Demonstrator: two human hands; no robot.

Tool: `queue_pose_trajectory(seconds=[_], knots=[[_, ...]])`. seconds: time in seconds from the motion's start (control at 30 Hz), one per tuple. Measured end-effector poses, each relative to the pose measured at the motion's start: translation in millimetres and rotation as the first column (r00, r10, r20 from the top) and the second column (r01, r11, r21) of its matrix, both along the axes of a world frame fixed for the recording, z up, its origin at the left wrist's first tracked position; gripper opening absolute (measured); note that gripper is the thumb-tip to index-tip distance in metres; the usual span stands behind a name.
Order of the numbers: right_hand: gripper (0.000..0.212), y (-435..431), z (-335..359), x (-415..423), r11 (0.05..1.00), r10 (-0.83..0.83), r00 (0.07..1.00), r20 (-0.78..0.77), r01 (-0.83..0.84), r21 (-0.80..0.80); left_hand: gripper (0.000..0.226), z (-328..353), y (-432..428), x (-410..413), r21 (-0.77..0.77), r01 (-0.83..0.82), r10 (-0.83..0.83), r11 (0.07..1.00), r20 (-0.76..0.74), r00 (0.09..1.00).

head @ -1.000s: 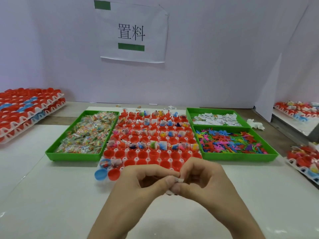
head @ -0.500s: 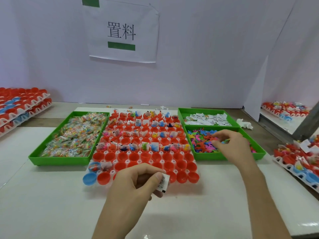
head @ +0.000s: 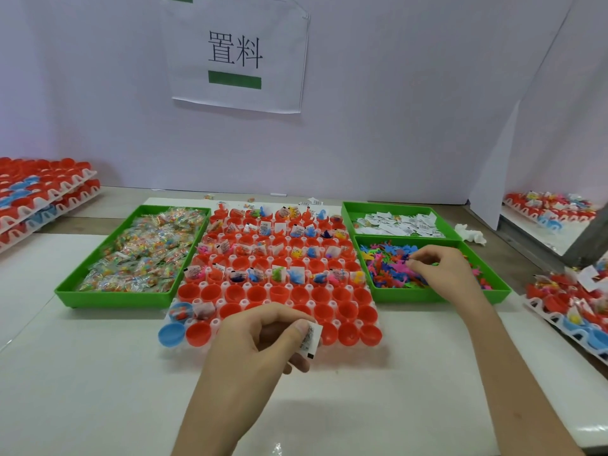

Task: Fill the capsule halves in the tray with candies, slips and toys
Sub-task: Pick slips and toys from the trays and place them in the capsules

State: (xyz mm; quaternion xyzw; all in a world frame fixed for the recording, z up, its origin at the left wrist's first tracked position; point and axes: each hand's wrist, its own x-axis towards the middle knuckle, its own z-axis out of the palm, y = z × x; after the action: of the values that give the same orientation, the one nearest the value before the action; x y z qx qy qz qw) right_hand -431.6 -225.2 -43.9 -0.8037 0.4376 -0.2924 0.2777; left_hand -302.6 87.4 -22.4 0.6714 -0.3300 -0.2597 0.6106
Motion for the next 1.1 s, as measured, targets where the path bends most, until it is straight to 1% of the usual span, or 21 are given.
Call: queue_pose_trajectory(seconds=[0.17,0.3,0.4,0.47,0.53,0.63,0.7,0.8,0.87,0.9,0.93,1.0,1.1], knots=[[0.013,3,4,2,1.0,-0.003,0.993,0.117,0.004,-0.014,0.029,-1,-1,-1,-0.012,-0.012,0.012,1.0,-0.013,1.0],[0.021,5,6,4,0.992,-0.109,0.952,0.286,0.083,0.099,0.033,-1,0,-1,-0.013,-0.014,0.014,1.0,0.014,1.0],[0.018,6,8,6,0.98,-0.141,0.929,0.343,0.081,0.183,0.033,-2,0,0,-0.023,-0.014,0.014,1.0,0.013,1.0],[0.01,10,10,7,0.975,-0.123,0.917,0.379,0.041,0.218,0.033,-3,1,0,-0.035,-0.017,0.018,0.999,0.005,1.0],[0.006,17,17,6,0.968,-0.085,0.901,0.424,-0.026,0.25,0.031,-5,0,-1,-0.065,-0.043,0.042,0.997,-0.009,0.999],[0.01,44,33,3,0.919,0.068,0.861,0.504,-0.25,0.303,0.031,-7,-3,-2,-0.157,-0.159,0.15,0.975,-0.064,0.987],[0.003,70,43,-2,0.863,0.172,0.799,0.576,-0.404,0.302,0.033,-6,-6,-3,-0.231,-0.257,0.228,0.938,-0.145,0.963],[0.018,109,50,-5,0.792,0.236,0.704,0.67,-0.538,0.287,0.03,-4,-10,-9,-0.302,-0.353,0.295,0.886,-0.22,0.93],[0.023,135,51,-7,0.737,0.263,0.641,0.721,-0.616,0.279,0.029,-3,-11,-15,-0.315,-0.347,0.289,0.883,-0.218,0.932],[0.027,147,51,-8,0.719,0.272,0.625,0.732,-0.638,0.278,0.029,-2,-12,-18,-0.312,-0.336,0.28,0.889,-0.21,0.937],[0.028,158,51,-10,0.713,0.284,0.627,0.726,-0.644,0.277,0.031,-1,-12,-20,-0.308,-0.326,0.274,0.894,-0.202,0.94],[0.021,176,50,-11,0.72,0.301,0.661,0.687,-0.63,0.29,0.034,0,-12,-22,-0.299,-0.311,0.266,0.902,-0.181,0.947],[0.02,193,49,-7,0.732,0.336,0.696,0.635,-0.617,0.288,0.031,2,-10,-23,-0.289,-0.289,0.257,0.913,-0.144,0.956]])
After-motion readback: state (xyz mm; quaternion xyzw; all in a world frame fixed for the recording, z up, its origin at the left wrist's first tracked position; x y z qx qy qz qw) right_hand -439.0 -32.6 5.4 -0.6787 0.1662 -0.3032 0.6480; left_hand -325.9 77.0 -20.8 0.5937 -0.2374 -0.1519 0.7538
